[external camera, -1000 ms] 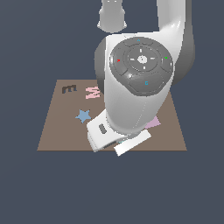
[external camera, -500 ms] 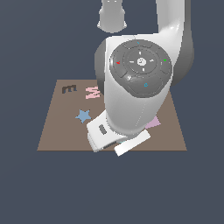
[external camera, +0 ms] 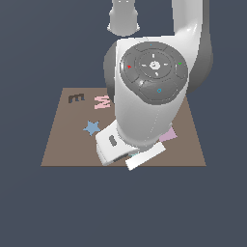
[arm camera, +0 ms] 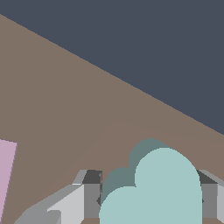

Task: Insert a designated object into the corresponding slot on a board.

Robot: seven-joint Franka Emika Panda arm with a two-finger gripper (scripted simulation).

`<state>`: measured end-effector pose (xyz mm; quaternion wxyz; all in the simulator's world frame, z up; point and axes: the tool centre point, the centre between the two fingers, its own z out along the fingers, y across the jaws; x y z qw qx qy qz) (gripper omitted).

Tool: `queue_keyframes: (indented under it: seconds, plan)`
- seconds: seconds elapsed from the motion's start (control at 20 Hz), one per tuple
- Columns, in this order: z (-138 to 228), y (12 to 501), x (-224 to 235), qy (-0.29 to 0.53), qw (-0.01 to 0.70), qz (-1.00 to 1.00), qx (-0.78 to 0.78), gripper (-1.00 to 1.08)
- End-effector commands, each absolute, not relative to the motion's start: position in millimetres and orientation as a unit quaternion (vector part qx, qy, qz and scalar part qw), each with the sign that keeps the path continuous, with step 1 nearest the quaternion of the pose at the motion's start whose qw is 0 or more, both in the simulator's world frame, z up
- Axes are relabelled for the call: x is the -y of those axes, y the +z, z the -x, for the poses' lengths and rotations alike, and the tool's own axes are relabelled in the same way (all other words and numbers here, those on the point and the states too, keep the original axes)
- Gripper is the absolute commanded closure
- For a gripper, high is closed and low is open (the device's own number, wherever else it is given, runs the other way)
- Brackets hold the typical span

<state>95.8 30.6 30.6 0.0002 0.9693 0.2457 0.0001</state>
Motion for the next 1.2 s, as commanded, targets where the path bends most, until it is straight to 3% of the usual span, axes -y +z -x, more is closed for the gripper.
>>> queue_keyframes:
  seconds: [0.0, 0.55, 1.15]
  plan:
    - [-92.3, 30.9, -29.7, 0.000, 0.000, -0.970, -0.242, 1.08]
    - [-54.8, 33.0, -22.5, 0.000, 0.000, -0.979, -0.206, 1.08]
    - [23.2, 37.3, -17.1, 0.000, 0.000, -0.992, -0.129, 1.08]
